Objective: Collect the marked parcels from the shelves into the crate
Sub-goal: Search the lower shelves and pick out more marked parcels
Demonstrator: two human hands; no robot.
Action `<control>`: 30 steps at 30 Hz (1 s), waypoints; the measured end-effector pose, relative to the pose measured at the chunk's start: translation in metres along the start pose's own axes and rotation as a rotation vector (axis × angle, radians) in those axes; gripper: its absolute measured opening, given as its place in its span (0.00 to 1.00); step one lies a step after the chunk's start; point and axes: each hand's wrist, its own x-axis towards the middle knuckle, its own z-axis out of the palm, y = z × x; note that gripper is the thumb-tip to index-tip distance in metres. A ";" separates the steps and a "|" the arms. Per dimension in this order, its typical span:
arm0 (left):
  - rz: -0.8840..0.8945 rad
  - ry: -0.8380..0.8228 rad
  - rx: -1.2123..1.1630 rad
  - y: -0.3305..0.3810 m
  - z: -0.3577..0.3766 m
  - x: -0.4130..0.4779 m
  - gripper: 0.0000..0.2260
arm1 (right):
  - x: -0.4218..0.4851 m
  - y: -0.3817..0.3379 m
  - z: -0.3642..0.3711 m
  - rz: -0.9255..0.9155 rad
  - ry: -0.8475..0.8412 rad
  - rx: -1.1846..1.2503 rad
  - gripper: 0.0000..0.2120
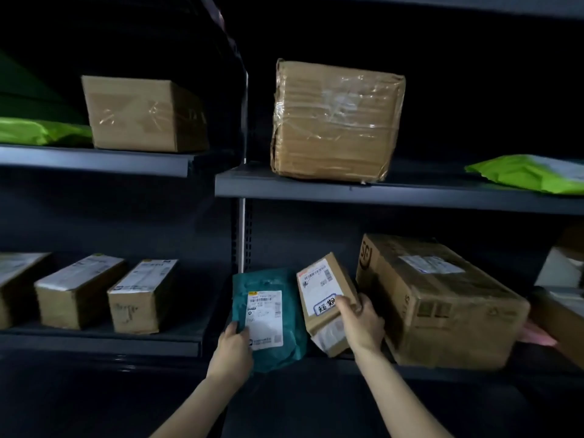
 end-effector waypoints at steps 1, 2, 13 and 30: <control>-0.007 0.018 0.010 0.001 -0.001 0.001 0.19 | 0.000 0.002 0.002 0.036 -0.025 0.088 0.25; -0.007 0.037 0.027 0.002 -0.002 0.003 0.20 | -0.001 0.004 0.003 0.062 -0.046 0.136 0.25; -0.052 0.081 0.082 -0.002 -0.001 0.002 0.26 | -0.011 0.028 0.002 0.017 -0.106 0.198 0.17; 0.063 -0.139 -0.932 0.105 0.016 -0.031 0.26 | -0.039 0.033 -0.032 -0.156 -0.173 0.219 0.15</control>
